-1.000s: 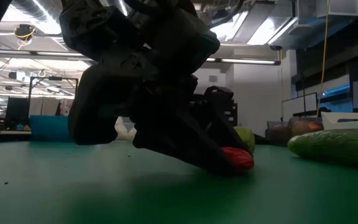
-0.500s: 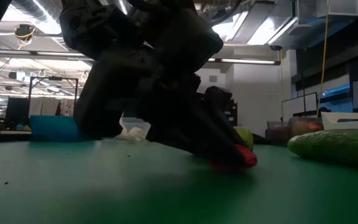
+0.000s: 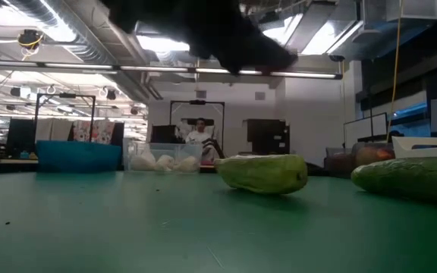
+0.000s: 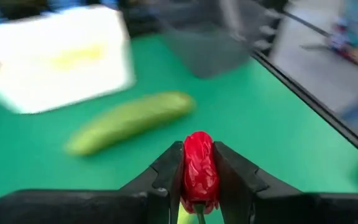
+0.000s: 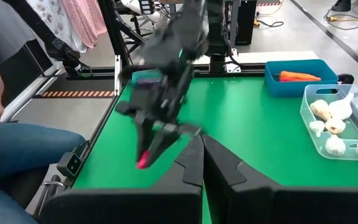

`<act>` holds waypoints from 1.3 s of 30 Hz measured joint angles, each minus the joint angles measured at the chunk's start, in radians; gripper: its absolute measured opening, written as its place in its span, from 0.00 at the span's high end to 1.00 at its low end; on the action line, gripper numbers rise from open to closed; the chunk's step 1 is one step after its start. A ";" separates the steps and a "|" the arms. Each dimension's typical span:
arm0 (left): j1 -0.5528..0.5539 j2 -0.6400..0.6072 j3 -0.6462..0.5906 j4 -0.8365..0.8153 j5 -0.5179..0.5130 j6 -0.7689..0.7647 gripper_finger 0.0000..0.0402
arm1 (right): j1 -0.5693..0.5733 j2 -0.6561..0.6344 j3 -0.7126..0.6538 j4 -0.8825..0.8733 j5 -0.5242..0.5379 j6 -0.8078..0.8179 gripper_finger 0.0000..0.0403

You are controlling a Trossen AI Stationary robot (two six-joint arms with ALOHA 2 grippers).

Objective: Sort produce into baskets
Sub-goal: Put the red chili pepper into the blue bin

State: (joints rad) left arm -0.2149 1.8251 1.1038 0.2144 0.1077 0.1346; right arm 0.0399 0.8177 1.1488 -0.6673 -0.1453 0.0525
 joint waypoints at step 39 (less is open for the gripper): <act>0.788 -0.982 -0.701 -0.470 -0.842 -0.620 0.81 | -0.001 0.011 0.000 -0.041 0.109 0.028 1.00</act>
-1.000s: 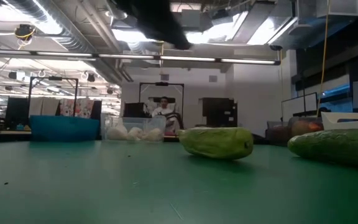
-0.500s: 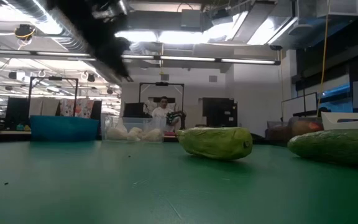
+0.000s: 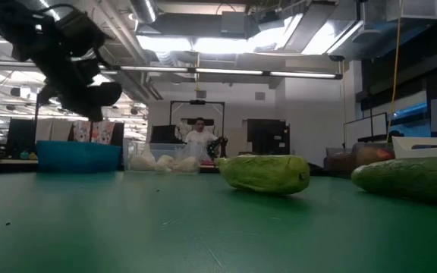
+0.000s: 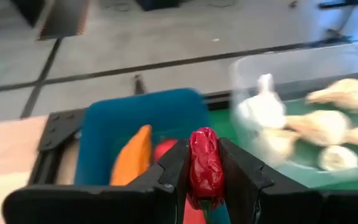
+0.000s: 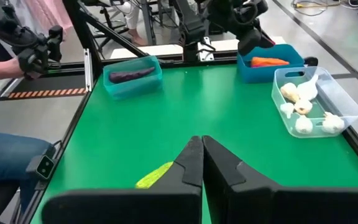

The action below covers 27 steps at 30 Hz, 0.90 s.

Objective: Sort produce into baskets
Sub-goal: Put the red chili pepper into the blue bin, then put the green cucumber into the bottom black bin

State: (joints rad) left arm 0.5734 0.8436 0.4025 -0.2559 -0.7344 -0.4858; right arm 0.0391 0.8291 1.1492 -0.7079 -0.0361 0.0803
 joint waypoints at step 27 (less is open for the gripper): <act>-0.022 -0.034 -0.022 0.215 0.720 0.248 0.41 | 0.000 0.003 0.000 -0.035 -0.026 0.045 1.00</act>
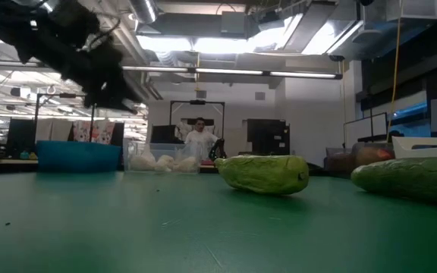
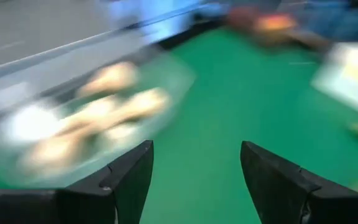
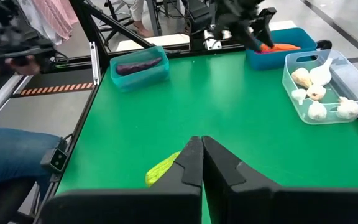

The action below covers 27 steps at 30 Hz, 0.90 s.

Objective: Sort produce into baskets
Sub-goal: Put the green cucumber into the bottom black bin

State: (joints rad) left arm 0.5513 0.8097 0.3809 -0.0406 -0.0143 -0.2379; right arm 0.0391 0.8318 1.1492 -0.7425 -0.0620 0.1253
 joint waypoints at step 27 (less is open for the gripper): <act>-0.518 0.572 0.230 0.444 0.319 0.473 0.42 | 0.000 0.000 0.000 0.000 0.002 -0.003 1.00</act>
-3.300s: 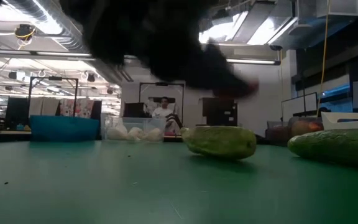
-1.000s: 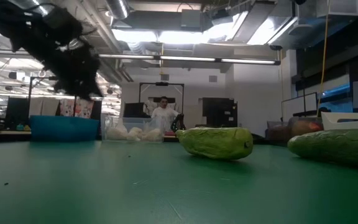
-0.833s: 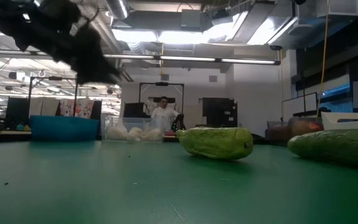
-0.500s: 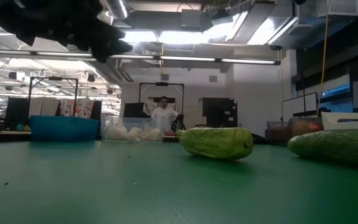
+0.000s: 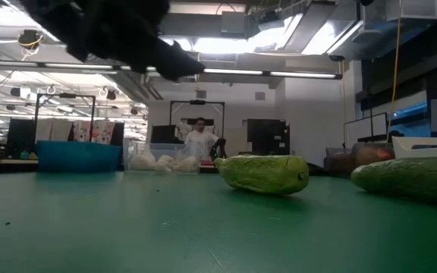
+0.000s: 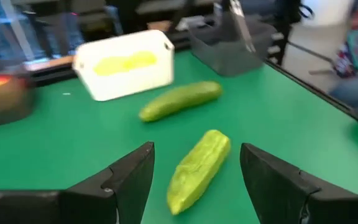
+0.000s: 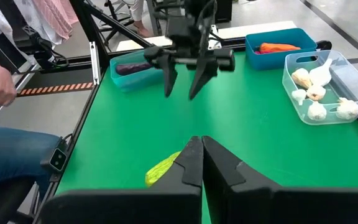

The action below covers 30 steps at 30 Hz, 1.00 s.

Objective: Sort produce into baskets
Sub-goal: Put the green cucumber into the bottom black bin

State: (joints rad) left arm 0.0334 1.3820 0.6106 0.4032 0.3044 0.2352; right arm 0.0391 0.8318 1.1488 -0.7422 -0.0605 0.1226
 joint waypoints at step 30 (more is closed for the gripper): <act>0.030 0.499 0.271 -0.033 0.154 0.229 0.42 | 0.000 0.000 0.000 -0.015 0.000 -0.003 1.00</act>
State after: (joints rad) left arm 0.0630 1.8814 0.8818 0.3702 0.4589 0.4638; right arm 0.0395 0.8318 1.1484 -0.7572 -0.0605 0.1197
